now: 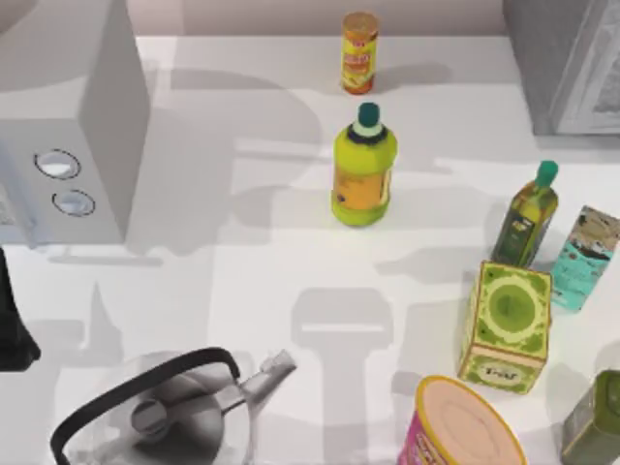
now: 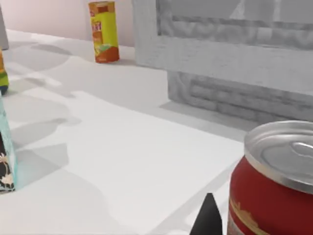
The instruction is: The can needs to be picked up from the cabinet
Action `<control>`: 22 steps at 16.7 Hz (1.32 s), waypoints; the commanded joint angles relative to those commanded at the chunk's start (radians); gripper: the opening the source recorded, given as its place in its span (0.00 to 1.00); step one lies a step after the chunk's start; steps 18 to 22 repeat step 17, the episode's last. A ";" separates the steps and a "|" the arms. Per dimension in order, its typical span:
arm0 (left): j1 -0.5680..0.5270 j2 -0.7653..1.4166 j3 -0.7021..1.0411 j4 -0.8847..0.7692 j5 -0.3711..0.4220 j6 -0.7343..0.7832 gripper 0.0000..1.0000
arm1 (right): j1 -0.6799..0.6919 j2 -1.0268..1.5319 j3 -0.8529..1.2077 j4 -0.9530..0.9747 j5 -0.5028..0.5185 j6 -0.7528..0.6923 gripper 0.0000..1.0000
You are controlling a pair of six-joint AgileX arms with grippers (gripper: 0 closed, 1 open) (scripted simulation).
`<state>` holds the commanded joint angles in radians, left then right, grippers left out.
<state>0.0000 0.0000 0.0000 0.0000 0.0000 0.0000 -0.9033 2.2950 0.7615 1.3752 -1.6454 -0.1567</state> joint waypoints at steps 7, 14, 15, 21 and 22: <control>0.000 0.000 0.000 0.000 0.000 0.000 1.00 | 0.000 0.000 0.000 0.000 0.000 0.000 0.68; 0.000 0.000 0.000 0.000 0.000 0.000 1.00 | 0.000 0.000 0.000 0.000 0.000 0.000 1.00; 0.000 0.000 0.000 0.000 0.000 0.000 1.00 | 0.000 0.000 0.000 0.000 0.000 0.000 1.00; 0.000 0.000 0.000 0.000 0.000 0.000 1.00 | 0.000 0.000 0.000 0.000 0.000 0.000 1.00; 0.000 0.000 0.000 0.000 0.000 0.000 1.00 | 0.000 0.000 0.000 0.000 0.000 0.000 1.00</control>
